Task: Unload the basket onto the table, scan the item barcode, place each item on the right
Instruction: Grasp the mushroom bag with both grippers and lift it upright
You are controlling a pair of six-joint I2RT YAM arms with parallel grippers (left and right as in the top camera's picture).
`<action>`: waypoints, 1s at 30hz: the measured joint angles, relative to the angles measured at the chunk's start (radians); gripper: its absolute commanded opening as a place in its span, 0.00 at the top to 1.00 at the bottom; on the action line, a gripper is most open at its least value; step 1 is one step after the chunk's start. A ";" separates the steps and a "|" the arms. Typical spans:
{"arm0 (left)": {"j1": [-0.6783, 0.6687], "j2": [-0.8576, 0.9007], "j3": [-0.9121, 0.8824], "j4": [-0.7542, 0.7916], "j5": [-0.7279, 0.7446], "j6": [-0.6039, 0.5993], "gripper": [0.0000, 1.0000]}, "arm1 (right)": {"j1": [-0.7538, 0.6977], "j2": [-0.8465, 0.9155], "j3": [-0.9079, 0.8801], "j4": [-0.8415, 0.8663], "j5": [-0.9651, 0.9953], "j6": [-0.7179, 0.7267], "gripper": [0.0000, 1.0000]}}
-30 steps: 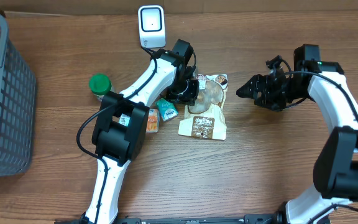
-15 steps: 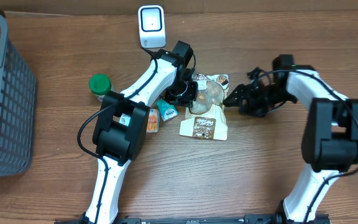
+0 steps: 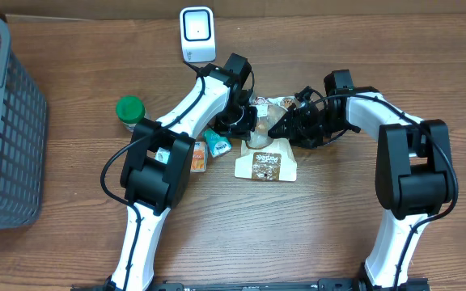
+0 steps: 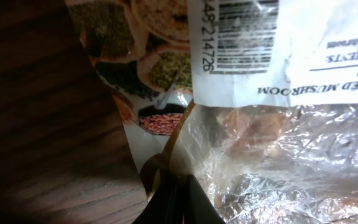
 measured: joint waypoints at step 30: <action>0.208 -0.148 0.636 -0.557 -0.037 0.212 0.96 | 0.002 -0.278 -0.055 -0.139 0.000 -0.037 0.96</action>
